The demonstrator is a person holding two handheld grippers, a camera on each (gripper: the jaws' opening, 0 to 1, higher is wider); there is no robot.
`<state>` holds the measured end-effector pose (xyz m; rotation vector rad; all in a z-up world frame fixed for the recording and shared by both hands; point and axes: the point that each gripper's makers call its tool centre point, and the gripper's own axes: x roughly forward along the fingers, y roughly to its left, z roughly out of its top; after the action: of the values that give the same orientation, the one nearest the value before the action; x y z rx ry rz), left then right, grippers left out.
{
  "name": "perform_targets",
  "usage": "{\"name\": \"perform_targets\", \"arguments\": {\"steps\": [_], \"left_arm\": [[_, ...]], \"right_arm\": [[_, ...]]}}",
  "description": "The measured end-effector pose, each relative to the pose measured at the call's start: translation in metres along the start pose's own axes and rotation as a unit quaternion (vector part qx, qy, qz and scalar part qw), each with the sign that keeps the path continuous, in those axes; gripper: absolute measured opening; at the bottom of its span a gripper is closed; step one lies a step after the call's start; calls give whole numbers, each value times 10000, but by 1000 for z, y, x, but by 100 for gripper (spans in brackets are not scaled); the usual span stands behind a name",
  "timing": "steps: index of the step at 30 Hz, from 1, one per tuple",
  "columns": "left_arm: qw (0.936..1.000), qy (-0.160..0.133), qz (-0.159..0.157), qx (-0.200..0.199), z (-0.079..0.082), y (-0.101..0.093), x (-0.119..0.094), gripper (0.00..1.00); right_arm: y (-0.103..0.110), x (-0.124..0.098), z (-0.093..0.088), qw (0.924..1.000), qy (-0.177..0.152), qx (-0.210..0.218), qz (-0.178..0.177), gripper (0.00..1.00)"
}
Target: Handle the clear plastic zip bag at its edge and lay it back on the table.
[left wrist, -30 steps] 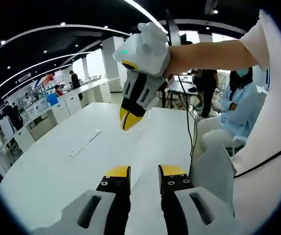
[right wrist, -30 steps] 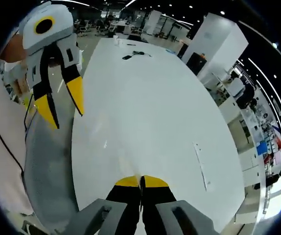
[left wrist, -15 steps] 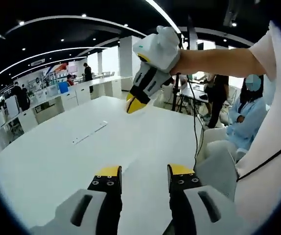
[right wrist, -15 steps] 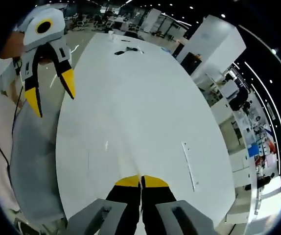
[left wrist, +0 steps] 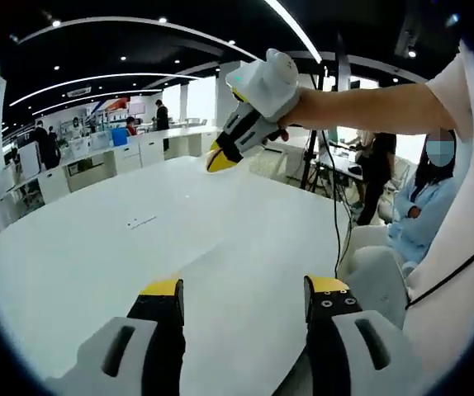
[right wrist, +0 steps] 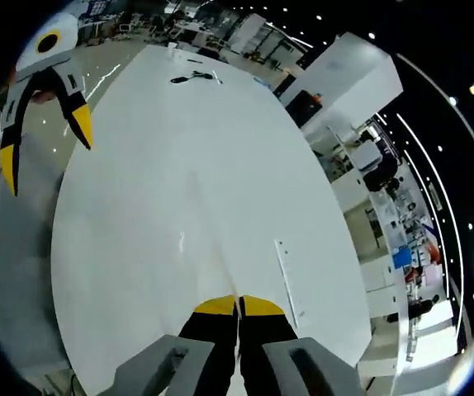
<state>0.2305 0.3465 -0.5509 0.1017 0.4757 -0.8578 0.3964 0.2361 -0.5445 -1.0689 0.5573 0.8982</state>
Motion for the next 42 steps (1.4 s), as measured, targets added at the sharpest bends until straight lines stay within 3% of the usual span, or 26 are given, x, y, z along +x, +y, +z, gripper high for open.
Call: {"name": "perform_targets", "arguments": {"steps": [6,10,14,21,27,33,42], "left_arm": [[9999,23,58,-115,-6,5,1,68],[9999,37,108,-115,-8,6,1,69],[9998,44,127,-145,-10,5,1,69],[9996,80,154,-207,-16,6,-1,69],[9995,100,163,-234,-19,8,-3,68],[9994,132,182,-270,-24,9,-5,67],[9993,212,141,-287,-30,4,-5,67]], "right_arm": [[-13,11,0,9992,-19,-2,-395,0],[-30,9,4,9957,-147,-85,-908,0],[-30,12,5,9939,-212,-211,-1061,0],[-10,25,5,9924,-334,-225,-1160,0],[14,41,2,9903,-325,-569,-1228,0],[47,55,-8,9902,-320,-660,-1188,0],[103,79,-30,9929,-203,-804,-853,0]]}}
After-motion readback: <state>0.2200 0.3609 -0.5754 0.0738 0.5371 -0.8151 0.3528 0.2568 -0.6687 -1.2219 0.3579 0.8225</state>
